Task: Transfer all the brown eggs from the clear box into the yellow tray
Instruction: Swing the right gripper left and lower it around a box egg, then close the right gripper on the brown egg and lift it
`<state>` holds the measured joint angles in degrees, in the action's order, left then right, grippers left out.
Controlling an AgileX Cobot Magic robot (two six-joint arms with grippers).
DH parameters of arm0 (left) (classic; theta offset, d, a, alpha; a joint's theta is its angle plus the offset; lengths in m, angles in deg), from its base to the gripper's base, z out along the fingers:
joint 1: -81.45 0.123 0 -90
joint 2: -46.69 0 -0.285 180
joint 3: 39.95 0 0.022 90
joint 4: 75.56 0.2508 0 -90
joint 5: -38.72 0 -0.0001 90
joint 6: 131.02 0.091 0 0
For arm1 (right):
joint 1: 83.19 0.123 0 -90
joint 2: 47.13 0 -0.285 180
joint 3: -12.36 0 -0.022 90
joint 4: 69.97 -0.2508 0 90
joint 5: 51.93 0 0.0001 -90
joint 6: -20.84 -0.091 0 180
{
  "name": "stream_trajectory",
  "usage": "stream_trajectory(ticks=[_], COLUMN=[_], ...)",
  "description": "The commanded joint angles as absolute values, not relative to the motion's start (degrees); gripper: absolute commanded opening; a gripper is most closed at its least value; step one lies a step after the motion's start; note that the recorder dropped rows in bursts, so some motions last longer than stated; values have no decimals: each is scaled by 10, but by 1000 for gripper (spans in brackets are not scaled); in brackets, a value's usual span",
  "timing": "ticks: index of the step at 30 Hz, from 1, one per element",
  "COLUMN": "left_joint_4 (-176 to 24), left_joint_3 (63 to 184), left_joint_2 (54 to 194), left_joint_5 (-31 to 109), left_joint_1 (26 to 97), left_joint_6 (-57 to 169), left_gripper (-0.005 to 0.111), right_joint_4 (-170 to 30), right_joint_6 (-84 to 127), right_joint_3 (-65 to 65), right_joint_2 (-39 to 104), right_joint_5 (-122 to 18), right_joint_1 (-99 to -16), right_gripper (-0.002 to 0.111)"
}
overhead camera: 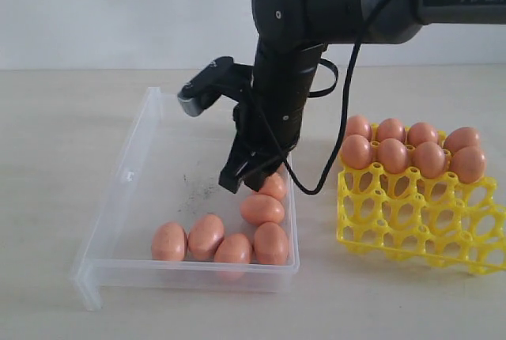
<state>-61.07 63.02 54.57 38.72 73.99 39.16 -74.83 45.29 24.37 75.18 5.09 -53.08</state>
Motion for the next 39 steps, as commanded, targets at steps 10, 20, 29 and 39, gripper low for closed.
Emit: stream_trajectory(ticks=[10,20,29,39], left_joint_4=[-612,-612,-612,-612], left_joint_3=[628,628,628,628], left_joint_2=[545,545,545,545], left_joint_5=[387,387,387,387], left_joint_1=[736,736,736,736], left_joint_6=[392,392,392,392], left_gripper=[4,4,4,4], right_joint_4=[-737,-725,-724,-724], right_joint_6=[408,403,389,379], right_joint_3=[326,382,388,388], right_joint_2=[821,877,899,906], right_joint_5=[69,94,98,100], right_joint_1=[-562,-562,-574,-575], right_gripper=[50,57,57,32])
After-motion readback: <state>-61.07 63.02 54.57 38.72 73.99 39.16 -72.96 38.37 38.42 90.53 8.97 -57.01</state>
